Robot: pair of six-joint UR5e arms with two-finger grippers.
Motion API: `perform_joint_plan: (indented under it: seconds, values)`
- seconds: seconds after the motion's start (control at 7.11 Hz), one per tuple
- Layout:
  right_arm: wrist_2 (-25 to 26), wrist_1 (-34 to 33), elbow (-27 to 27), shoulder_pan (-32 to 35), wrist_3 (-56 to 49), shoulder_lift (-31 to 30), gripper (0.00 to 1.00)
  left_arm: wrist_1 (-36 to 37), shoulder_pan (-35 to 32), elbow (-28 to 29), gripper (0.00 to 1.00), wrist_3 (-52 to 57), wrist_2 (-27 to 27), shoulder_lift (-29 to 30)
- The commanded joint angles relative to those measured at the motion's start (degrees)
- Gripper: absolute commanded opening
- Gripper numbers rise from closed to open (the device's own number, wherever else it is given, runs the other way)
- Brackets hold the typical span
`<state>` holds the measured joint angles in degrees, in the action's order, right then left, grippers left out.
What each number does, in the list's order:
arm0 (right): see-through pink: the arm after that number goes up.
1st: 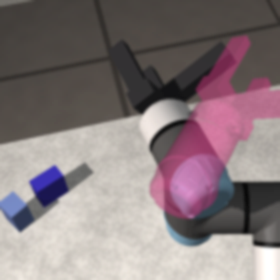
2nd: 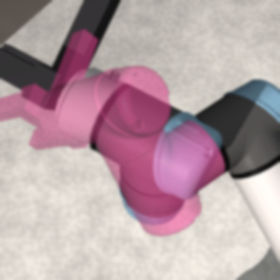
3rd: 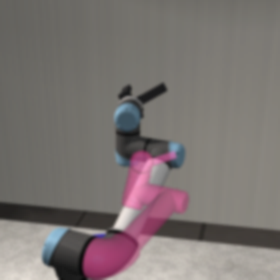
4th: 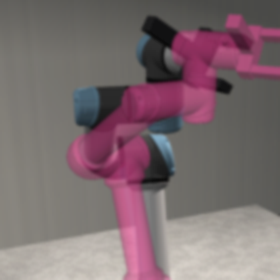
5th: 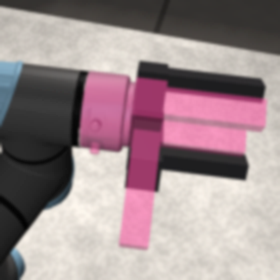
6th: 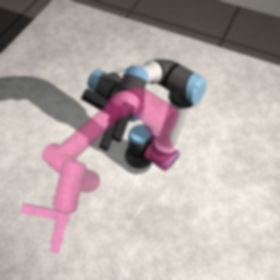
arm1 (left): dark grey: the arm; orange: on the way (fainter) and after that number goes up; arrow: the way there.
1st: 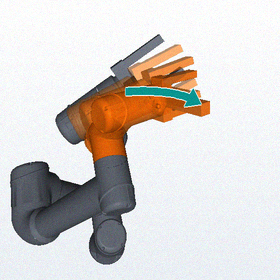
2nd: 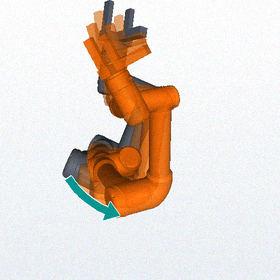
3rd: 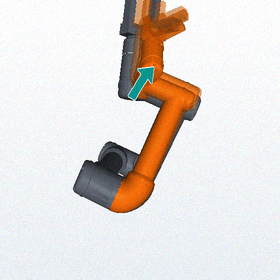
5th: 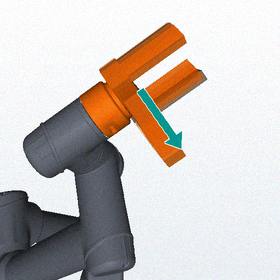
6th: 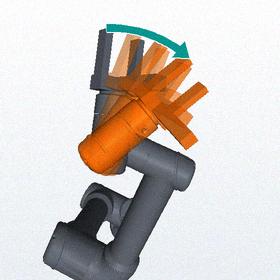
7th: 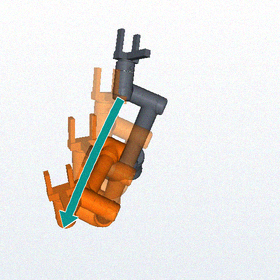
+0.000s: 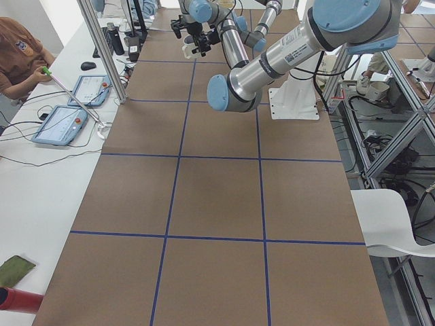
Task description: Left arm hands cup to right arm to dump lemon
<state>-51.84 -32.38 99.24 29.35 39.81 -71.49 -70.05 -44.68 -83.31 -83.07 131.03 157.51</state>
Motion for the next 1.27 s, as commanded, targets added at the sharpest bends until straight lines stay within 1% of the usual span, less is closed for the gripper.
perform_joint_plan:
  seconds: [0.0,0.14,0.28,0.42,0.56,0.7,0.84,0.98,1.12]
  values:
    - [-5.69,0.04,0.08,5.16,0.18,-2.06,0.55,0.0,0.12,0.25,1.0,0.01,-0.69,-0.01]
    - [-6.85,0.13,0.08,6.67,2.36,-3.21,0.54,0.0,0.21,0.34,1.0,0.01,-0.87,-0.01]
    - [-7.56,0.3,0.17,7.55,6.3,-4.44,0.5,0.0,0.21,0.43,1.0,0.01,-0.87,-0.01]
    - [-10.09,3.44,-0.18,9.39,6.86,-5.75,0.5,0.0,0.21,0.43,1.0,0.01,-0.96,-0.01]
    - [-11.77,4.34,-0.01,11.93,6.86,-9.16,0.51,0.0,0.21,0.43,1.0,0.01,-1.04,-0.01]
    - [-15.7,6.09,0.6,16.04,6.95,-12.33,0.52,0.0,0.3,0.51,1.0,0.01,-1.04,-0.01]
    - [-18.44,8.19,0.43,18.69,6.95,-15.75,0.53,0.0,0.38,0.43,1.0,-0.08,-1.04,-0.01]
    - [-18.47,10.91,0.26,20.37,7.04,-18.92,0.53,0.0,0.39,0.51,1.0,-0.08,-1.31,-0.01]
    - [-18.55,13.81,0.34,22.13,7.21,-23.82,0.52,0.0,0.47,0.43,1.0,-0.08,-1.74,0.08]
